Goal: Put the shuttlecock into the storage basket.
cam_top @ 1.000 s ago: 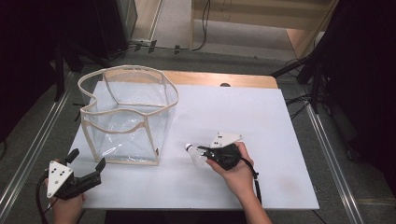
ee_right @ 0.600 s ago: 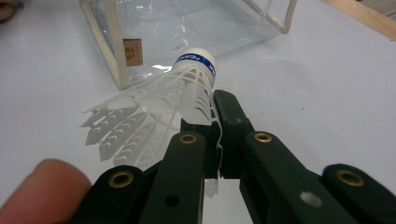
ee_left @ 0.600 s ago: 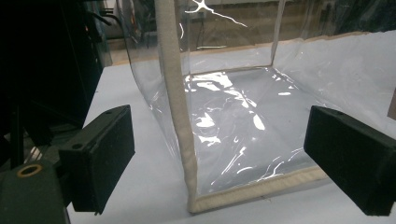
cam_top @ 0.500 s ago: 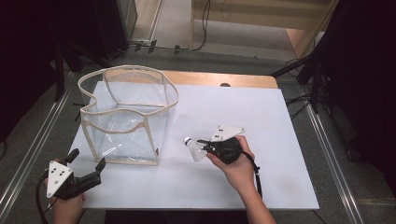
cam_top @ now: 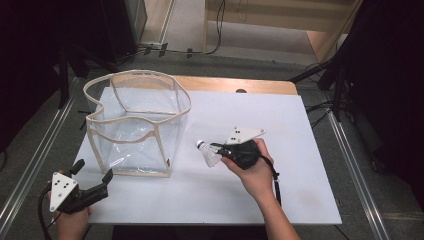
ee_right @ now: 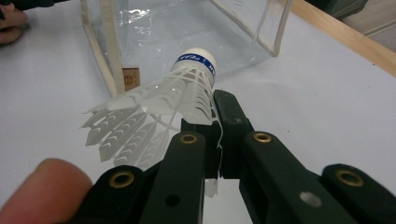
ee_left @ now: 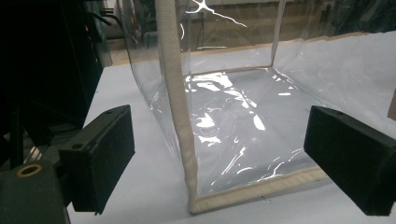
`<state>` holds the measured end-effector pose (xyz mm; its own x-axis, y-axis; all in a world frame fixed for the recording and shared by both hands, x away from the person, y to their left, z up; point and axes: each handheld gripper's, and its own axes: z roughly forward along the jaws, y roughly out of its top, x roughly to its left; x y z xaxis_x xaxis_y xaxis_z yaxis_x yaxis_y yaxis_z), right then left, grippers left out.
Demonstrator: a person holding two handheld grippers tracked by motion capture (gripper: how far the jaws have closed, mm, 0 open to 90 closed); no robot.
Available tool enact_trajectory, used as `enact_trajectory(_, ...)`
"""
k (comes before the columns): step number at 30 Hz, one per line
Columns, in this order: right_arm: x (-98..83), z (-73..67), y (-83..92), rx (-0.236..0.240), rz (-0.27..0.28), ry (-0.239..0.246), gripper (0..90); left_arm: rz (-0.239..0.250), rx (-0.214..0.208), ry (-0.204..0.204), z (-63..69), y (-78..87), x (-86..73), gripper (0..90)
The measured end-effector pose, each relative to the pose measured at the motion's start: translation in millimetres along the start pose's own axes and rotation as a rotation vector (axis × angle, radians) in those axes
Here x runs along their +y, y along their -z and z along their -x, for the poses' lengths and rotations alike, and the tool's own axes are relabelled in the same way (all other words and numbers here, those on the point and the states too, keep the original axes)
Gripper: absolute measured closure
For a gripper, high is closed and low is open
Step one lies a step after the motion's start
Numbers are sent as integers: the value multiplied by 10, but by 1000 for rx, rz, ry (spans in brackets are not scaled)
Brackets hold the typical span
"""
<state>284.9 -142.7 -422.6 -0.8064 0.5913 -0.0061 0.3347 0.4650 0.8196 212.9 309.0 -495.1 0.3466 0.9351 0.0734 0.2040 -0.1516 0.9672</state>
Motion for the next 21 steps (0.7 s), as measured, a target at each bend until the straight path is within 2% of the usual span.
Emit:
enact_trajectory(13, 135, 33, 44, 1, 18, 10, 864, 0, -1, 0, 0, 0, 0, 92)
enact_trajectory(21, 217, 75, 70, 13, 35, -7, 865, 1, -1, 0, -1, 0, 0, 92)
